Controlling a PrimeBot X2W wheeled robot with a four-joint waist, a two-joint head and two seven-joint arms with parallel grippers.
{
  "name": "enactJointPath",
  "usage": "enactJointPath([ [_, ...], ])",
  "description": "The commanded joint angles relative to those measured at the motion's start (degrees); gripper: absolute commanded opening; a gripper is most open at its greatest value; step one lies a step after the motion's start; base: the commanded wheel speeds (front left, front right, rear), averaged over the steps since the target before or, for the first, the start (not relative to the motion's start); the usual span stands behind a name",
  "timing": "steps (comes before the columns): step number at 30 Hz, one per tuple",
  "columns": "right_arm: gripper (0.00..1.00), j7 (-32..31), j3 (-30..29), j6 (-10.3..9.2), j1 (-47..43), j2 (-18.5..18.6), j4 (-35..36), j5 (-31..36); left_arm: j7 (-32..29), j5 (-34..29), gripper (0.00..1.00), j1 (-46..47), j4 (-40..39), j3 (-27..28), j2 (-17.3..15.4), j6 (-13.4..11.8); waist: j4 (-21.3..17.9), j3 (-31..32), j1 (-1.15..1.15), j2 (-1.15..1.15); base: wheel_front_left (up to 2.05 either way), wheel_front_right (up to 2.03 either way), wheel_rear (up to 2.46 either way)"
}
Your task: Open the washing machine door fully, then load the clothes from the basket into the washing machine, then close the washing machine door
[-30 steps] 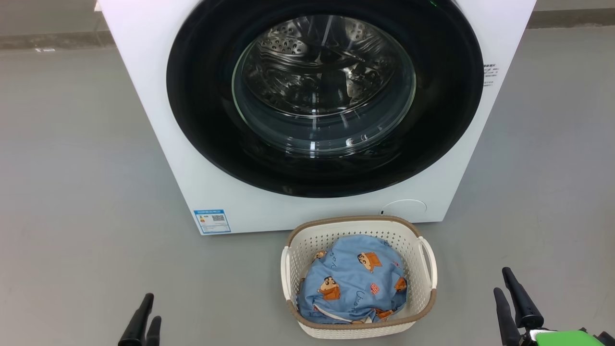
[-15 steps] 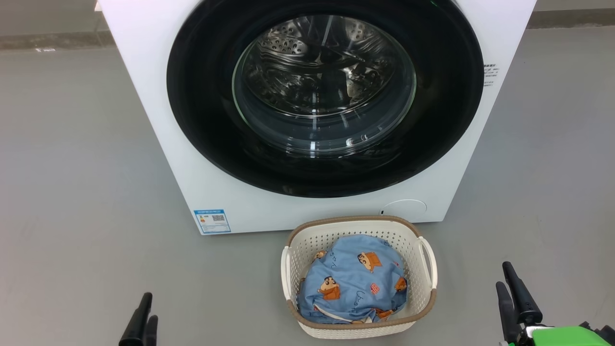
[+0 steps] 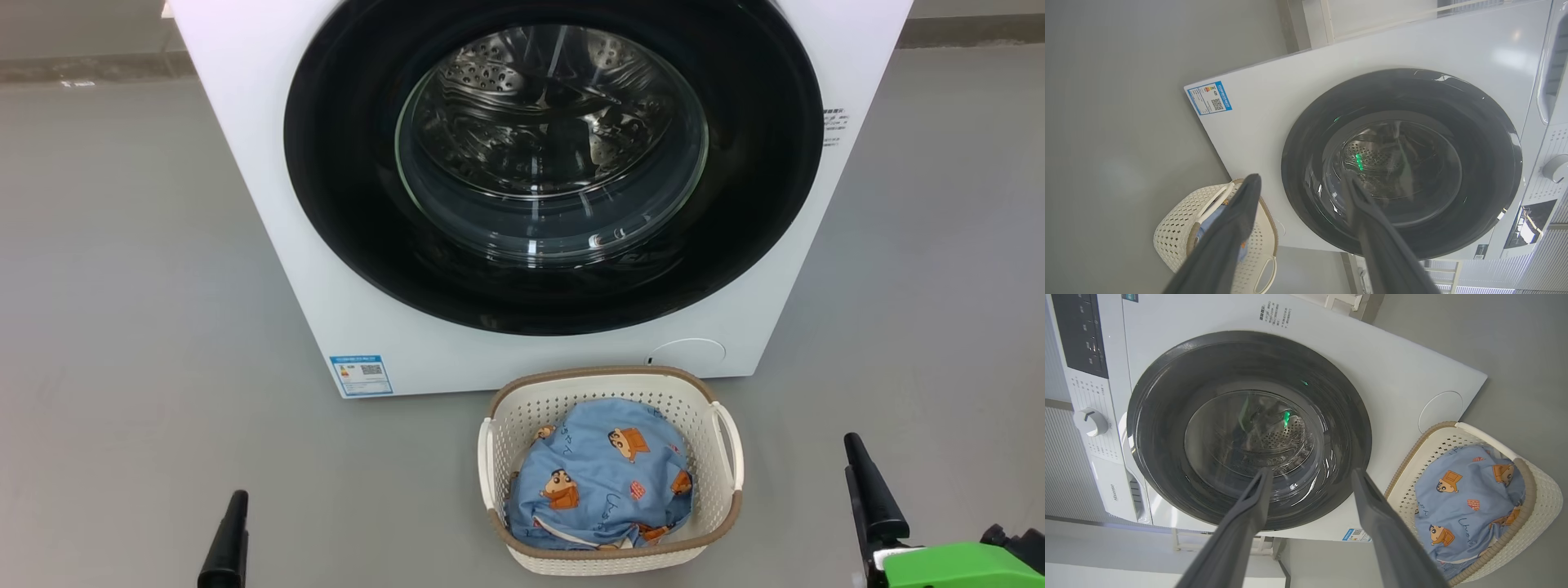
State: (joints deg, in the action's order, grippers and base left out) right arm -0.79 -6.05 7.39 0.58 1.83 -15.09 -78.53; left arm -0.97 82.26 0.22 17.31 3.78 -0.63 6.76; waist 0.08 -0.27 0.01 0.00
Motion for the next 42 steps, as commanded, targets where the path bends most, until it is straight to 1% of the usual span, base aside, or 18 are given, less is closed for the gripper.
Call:
enactJointPath([
  [1,1.00,0.7,0.8,0.03,0.9,0.5,2.1,2.5,0.8,-2.5,1.00,0.9,-2.0,0.9,-1.0,0.2,0.0,0.0,-0.01,0.00,0.00,0.00,0.00],
  [10,1.00,2.2,2.3,0.04,1.2,1.3,3.7,12.2,2.3,-11.1,1.00,0.5,-3.8,1.4,-1.2,0.3,0.0,-0.2,-0.01,0.00,0.00,0.00,0.00],
  [12,1.00,2.7,3.0,0.04,1.3,1.6,4.1,15.6,2.8,-14.5,1.00,0.4,-4.3,1.5,-1.2,0.3,0.0,-0.2,-0.01,0.00,0.00,0.00,0.00],
  [14,1.00,3.1,3.6,0.04,1.4,1.9,4.3,17.8,3.2,-16.6,1.00,0.3,-4.5,1.4,-1.2,0.3,0.0,-0.3,-0.01,0.00,0.00,0.00,0.00],
  [15,1.00,3.1,3.6,0.04,1.4,1.9,4.3,17.8,3.2,-16.6,1.00,0.3,-4.5,1.4,-1.2,0.3,0.0,-0.3,-0.01,0.00,0.00,0.00,0.00],
  [18,1.00,3.7,4.9,0.04,1.5,2.7,4.6,22.5,3.8,-21.2,1.00,0.1,-5.2,1.2,-1.3,0.3,0.0,-0.3,-0.01,0.00,0.00,0.00,0.00],
  [25,1.00,4.9,6.6,0.05,1.6,3.7,5.1,29.5,5.0,-28.2,1.00,-0.3,-6.1,0.8,-1.4,0.0,0.1,-0.1,-0.01,0.00,0.00,0.00,0.00],
  [26,1.00,4.9,6.6,0.05,1.6,3.7,5.1,29.5,5.0,-28.2,1.00,-0.3,-6.1,0.8,-1.4,0.0,0.1,-0.1,-0.01,0.00,0.00,0.00,0.00],
  [42,1.00,7.6,9.7,0.06,1.7,5.2,5.1,42.0,7.7,-45.7,1.00,-1.7,-8.7,-0.5,-1.9,-0.5,0.1,-0.1,-0.01,0.00,0.00,0.00,0.00],
])
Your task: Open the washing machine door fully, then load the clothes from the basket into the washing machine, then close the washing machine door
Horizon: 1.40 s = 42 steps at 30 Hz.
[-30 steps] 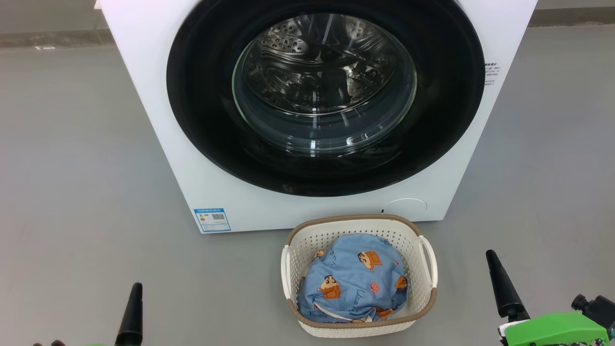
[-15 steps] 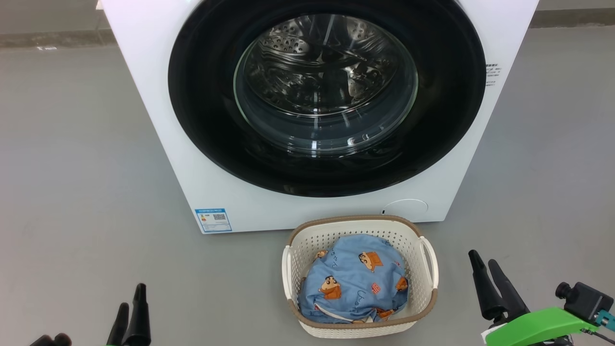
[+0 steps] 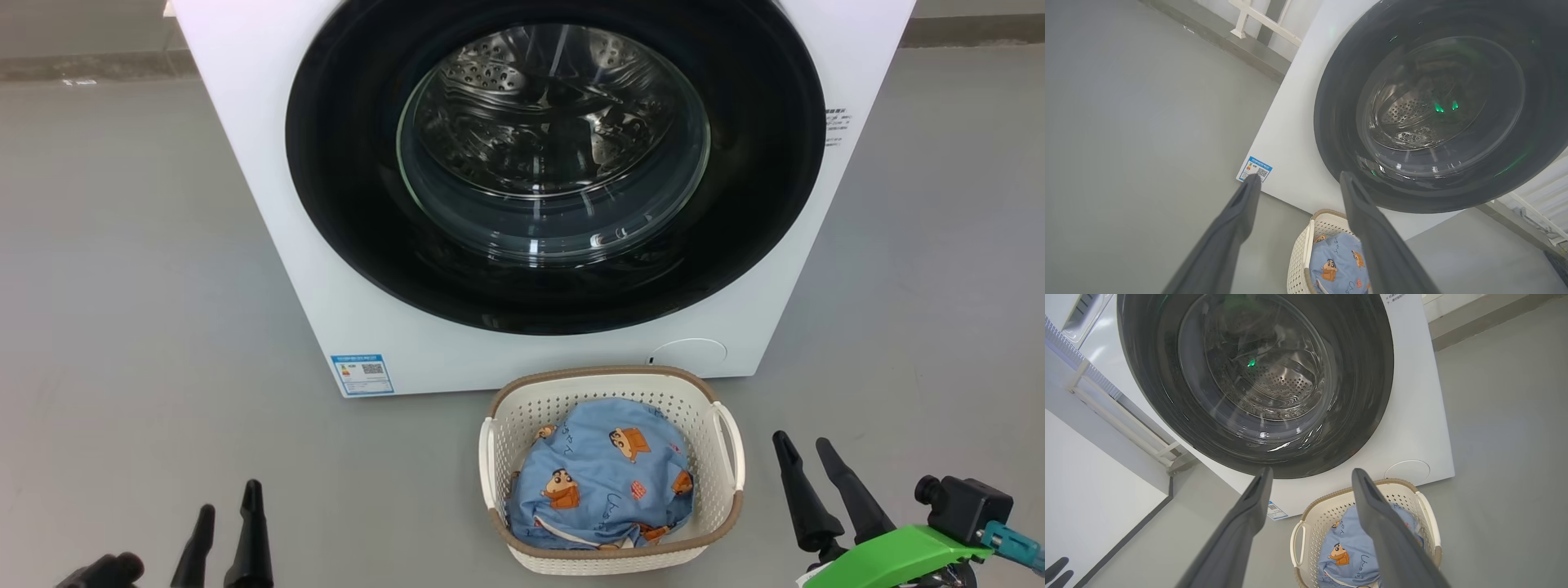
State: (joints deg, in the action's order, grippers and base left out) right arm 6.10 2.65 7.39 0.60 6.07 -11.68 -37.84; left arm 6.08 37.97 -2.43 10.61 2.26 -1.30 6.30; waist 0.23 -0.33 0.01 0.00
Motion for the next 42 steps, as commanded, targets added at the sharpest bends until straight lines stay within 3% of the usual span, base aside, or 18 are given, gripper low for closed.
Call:
enactJointPath([
  [1,1.00,0.9,1.1,0.06,1.7,1.0,1.7,2.0,0.8,-2.6,1.00,0.9,-2.2,0.9,-1.4,-0.3,0.0,0.0,0.00,0.00,0.00,0.00,0.00],
  [19,1.00,3.9,1.1,0.08,0.3,1.0,1.4,14.1,3.9,-15.7,1.00,-0.5,-4.5,-1.9,-4.1,-3.5,0.0,0.2,0.00,0.00,0.00,0.00,0.00],
  [42,1.00,7.6,0.6,0.09,-1.1,1.1,1.7,29.9,7.6,-30.9,1.00,-1.7,-6.5,-1.2,-4.0,-3.4,-0.2,-0.8,0.00,0.00,0.00,0.00,0.00],
])
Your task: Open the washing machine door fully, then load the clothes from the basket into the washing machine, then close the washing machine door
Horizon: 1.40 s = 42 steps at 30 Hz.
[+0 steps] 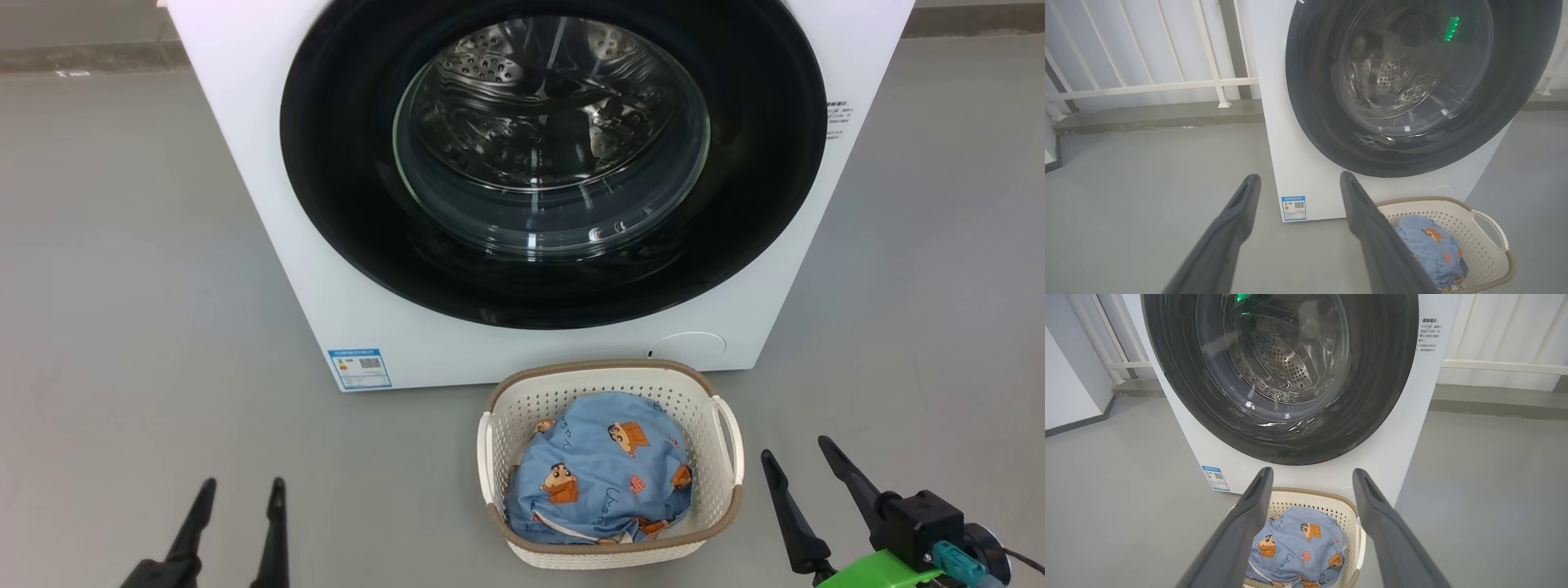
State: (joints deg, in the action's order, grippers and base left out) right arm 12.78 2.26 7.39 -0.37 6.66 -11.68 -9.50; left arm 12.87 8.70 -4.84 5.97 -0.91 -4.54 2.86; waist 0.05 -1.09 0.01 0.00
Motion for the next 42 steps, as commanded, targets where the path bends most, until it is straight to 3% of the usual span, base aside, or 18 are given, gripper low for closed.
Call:
enactJointPath([
  [1,1.00,1.0,0.9,0.09,-0.2,0.5,1.9,2.2,1.0,-2.3,1.00,0.7,-1.9,2.1,-0.7,0.0,0.0,-0.1,0.00,0.00,0.00,0.00,0.00],
  [8,1.00,2.2,0.7,0.10,-0.5,0.6,2.5,7.3,2.1,-7.5,1.00,0.3,-2.6,2.6,-0.5,0.2,0.0,-0.1,0.00,0.00,0.00,0.00,0.00],
  [27,1.00,2.2,0.7,0.10,-0.8,0.1,3.0,7.2,2.1,-7.6,1.00,0.0,-1.7,4.3,0.3,0.7,-0.4,0.5,0.00,0.00,0.00,0.09,-0.09],
  [42,1.00,2.2,0.8,0.10,-0.7,-0.1,3.1,7.1,2.1,-7.6,1.00,0.2,-2.6,4.9,0.8,1.2,-0.7,0.1,0.00,0.00,0.60,1.12,-1.72],
])
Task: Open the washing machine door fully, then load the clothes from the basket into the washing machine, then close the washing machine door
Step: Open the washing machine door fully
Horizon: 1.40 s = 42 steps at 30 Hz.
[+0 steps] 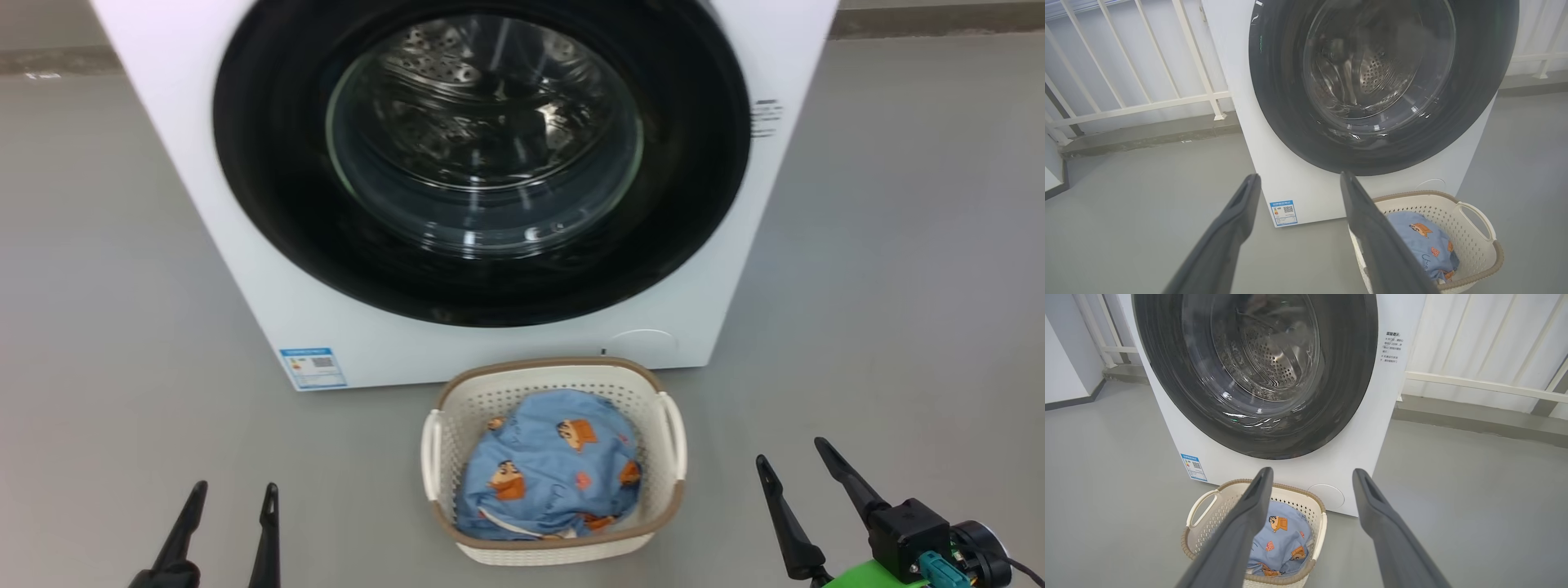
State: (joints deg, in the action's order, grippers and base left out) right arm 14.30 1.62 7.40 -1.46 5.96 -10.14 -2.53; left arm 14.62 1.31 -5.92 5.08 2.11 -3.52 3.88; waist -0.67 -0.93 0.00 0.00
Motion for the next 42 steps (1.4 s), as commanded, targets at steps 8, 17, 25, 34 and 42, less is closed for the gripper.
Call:
enactJointPath([
  [8,1.00,0.7,1.5,0.09,0.5,0.4,1.6,0.2,0.4,0.0,1.00,1.5,-2.0,2.4,-0.1,0.5,0.0,-0.5,0.00,0.00,0.94,1.42,-2.36],
  [17,1.00,0.7,1.7,0.09,0.7,0.4,1.4,0.2,0.4,0.6,1.00,1.8,-2.7,3.3,0.3,1.0,-0.1,-0.7,0.00,0.00,0.64,0.64,-1.28],
  [25,1.00,0.7,1.6,0.09,0.9,0.5,1.5,0.1,0.4,0.7,1.00,1.9,-2.6,3.5,0.4,1.4,-0.1,-0.7,0.00,0.00,0.07,0.07,-0.13],
  [34,1.00,0.7,1.4,0.09,0.9,0.1,2.3,-0.1,0.4,0.9,1.00,1.6,-2.5,3.8,0.6,1.5,-0.1,-0.7,0.00,0.00,0.00,0.00,0.00],
  [42,0.00,0.7,2.1,0.09,0.5,-0.3,2.1,-1.0,0.4,1.1,1.00,1.5,-2.4,3.5,0.6,1.5,0.0,-0.8,0.00,0.00,0.00,0.00,0.00],
])
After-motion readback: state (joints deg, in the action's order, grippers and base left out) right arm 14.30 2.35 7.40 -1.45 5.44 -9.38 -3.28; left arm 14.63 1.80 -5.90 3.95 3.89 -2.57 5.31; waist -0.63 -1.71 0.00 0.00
